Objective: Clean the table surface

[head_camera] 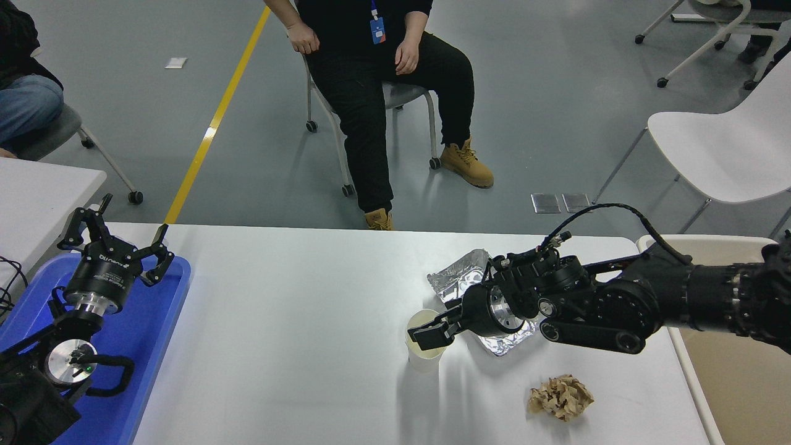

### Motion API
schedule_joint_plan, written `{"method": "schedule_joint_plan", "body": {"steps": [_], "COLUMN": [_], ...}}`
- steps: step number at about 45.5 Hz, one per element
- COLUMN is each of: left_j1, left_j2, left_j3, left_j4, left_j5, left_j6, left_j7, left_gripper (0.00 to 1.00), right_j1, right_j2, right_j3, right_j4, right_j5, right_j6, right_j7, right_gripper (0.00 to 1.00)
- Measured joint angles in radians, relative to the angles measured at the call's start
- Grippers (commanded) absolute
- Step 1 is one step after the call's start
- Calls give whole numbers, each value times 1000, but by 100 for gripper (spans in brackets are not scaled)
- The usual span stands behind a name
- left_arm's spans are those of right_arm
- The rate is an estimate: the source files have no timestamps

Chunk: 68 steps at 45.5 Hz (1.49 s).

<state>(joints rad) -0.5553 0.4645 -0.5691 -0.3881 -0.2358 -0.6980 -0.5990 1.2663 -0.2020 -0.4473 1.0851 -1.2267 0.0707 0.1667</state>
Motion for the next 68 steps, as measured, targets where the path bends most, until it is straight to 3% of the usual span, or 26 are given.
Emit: {"method": "schedule_joint_plan", "body": {"steps": [11, 24, 33, 46, 49, 55, 59, 68], "left_j1": [0, 0, 0, 0, 0, 0, 0, 0], "left_j2": [0, 0, 0, 0, 0, 0, 0, 0], "left_j3": [0, 0, 0, 0, 0, 0, 0, 0], "left_j4": [0, 0, 0, 0, 0, 0, 0, 0], "left_j5": [0, 0, 0, 0, 0, 0, 0, 0], "left_j6": [0, 0, 0, 0, 0, 0, 0, 0], "left_j7": [0, -1, -1, -1, -1, -1, 0, 0], "left_gripper": [100, 100, 100, 100, 100, 100, 100, 100], "right_j1": [-9, -42, -63, -76, -78, -81, -82, -84], "right_j2": [5, 4, 2, -4, -5, -8, -9, -10], "right_j3": [-6, -8, -8, -8, -8, -9, -13, -22], "right_j4": [-40, -69, -74, -78, -79, -81, -82, -84], "right_j5": [-5, -7, -24, -36, -40, -53, -60, -68], "right_j6": [-7, -14, -22, -26, -27, -29, -30, -32], "right_j7": [14, 45, 53, 59, 60, 72, 84, 101], "right_gripper": [79, 74, 56, 40, 23, 15, 5, 0]}}
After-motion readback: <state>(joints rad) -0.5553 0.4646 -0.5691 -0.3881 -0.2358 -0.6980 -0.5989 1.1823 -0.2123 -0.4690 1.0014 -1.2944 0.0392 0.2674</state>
